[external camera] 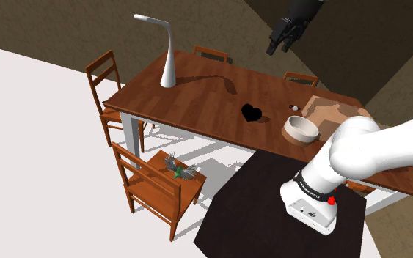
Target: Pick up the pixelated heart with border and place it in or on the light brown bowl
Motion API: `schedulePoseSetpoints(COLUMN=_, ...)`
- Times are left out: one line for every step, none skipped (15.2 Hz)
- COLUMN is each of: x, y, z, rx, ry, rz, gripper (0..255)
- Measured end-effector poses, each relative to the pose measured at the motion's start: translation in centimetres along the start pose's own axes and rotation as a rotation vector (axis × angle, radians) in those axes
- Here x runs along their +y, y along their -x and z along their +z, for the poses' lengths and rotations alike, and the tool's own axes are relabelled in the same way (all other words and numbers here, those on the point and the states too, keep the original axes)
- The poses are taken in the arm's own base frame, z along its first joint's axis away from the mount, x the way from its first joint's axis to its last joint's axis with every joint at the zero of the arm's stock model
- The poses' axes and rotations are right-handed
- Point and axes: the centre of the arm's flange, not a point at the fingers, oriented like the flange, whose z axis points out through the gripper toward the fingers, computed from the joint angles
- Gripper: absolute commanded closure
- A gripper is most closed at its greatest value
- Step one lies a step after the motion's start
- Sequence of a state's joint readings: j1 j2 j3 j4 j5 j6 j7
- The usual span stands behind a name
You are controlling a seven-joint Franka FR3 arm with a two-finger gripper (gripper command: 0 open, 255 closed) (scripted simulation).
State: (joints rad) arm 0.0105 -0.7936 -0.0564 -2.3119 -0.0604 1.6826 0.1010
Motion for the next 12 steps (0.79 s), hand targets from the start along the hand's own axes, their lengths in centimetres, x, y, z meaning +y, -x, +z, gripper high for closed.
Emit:
schedulePoseSetpoints(x=0.0, y=0.0, z=0.0, rx=0.000, ry=0.000, rz=0.000, gripper=0)
schedulePoseSetpoints(x=0.5, y=0.0, z=0.5, rx=-0.003, ry=0.000, rz=-0.004, gripper=0)
schedulePoseSetpoints(x=0.9, y=-0.3, z=1.4, rx=-0.009, ry=0.001, rz=-0.011, gripper=0)
schedulePoseSetpoints(x=1.3, y=-0.4, z=2.3, rx=-0.016, ry=0.002, rz=-0.019, gripper=0)
schedulePoseSetpoints(x=2.0, y=-0.8, z=3.3, rx=-0.023, ry=0.003, rz=-0.027, gripper=0)
schedulePoseSetpoints(x=2.7, y=-0.7, z=4.5, rx=-0.030, ry=0.003, rz=-0.036, gripper=0)
schedulePoseSetpoints(x=3.5, y=-0.6, z=5.6, rx=-0.037, ry=0.004, rz=-0.045, gripper=0)
schedulePoseSetpoints(x=4.0, y=-0.9, z=6.6, rx=-0.044, ry=0.005, rz=-0.054, gripper=0)
schedulePoseSetpoints(x=5.0, y=-1.2, z=7.9, rx=-0.052, ry=0.005, rz=-0.063, gripper=0)
schedulePoseSetpoints(x=5.4, y=-1.6, z=8.9, rx=-0.060, ry=0.006, rz=-0.072, gripper=0)
schedulePoseSetpoints(x=6.0, y=-1.6, z=9.7, rx=-0.067, ry=0.007, rz=-0.082, gripper=0)
schedulePoseSetpoints(x=6.7, y=-1.8, z=10.8, rx=-0.074, ry=0.008, rz=-0.091, gripper=0)
